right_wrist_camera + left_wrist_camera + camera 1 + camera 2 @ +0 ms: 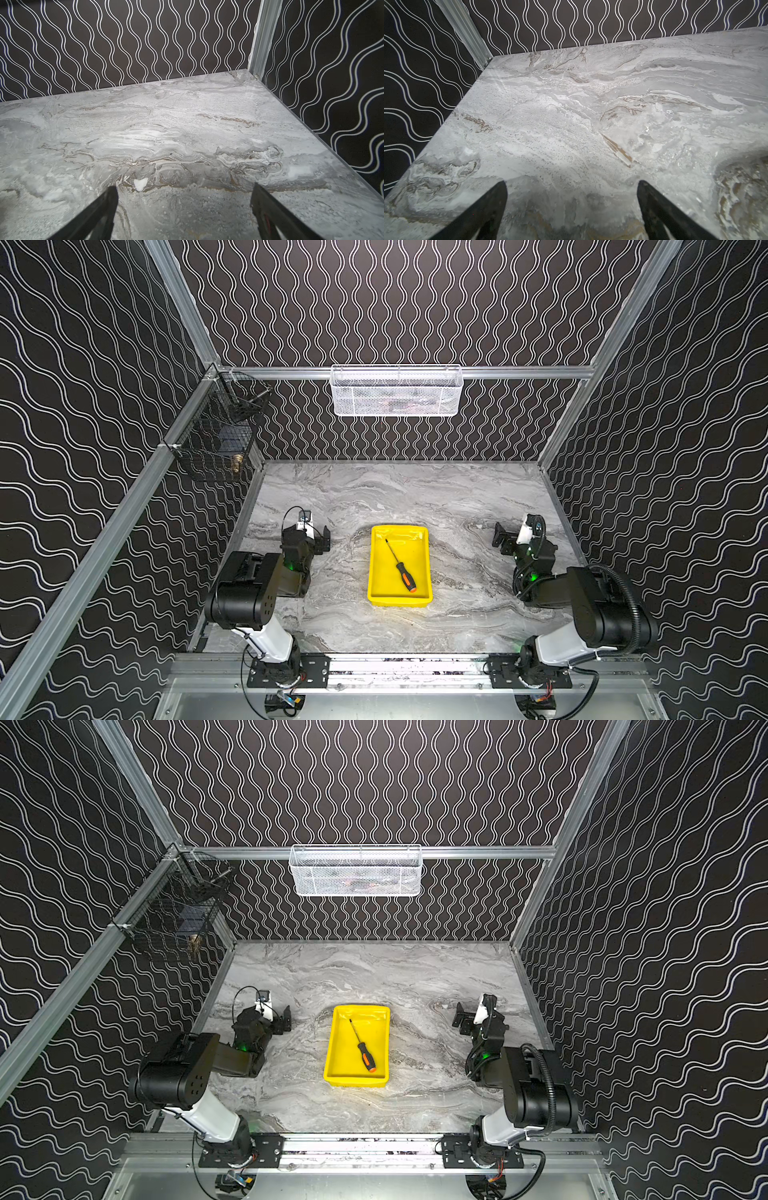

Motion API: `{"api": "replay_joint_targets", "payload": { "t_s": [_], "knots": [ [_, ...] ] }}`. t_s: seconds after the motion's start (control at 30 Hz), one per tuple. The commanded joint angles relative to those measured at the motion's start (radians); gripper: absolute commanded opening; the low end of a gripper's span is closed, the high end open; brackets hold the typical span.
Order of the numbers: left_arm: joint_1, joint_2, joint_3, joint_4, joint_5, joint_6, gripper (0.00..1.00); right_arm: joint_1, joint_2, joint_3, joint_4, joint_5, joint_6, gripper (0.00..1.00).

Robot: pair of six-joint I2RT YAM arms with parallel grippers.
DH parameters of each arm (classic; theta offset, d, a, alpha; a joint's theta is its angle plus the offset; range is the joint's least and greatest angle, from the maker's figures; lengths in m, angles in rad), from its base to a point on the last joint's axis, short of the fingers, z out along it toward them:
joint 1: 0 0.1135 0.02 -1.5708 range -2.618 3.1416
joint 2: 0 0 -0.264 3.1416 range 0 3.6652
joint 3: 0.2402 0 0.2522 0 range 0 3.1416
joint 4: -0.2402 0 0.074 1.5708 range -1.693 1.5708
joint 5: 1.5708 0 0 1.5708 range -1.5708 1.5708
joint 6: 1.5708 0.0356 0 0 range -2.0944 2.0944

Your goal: Put the screwdriver in the bin

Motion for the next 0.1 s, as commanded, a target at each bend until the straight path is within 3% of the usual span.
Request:
{"api": "replay_joint_targets", "payload": {
  "t_s": [0.0,0.07],
  "knots": [
    [0.002,0.0,0.003,0.008,0.008,0.016,0.99,0.002,0.002,0.005,0.043,0.002,-0.006,1.0],
    [0.002,-0.001,0.003,0.008,0.008,0.016,0.99,0.002,0.0,0.001,0.048,0.002,-0.007,0.99]
  ]
}}
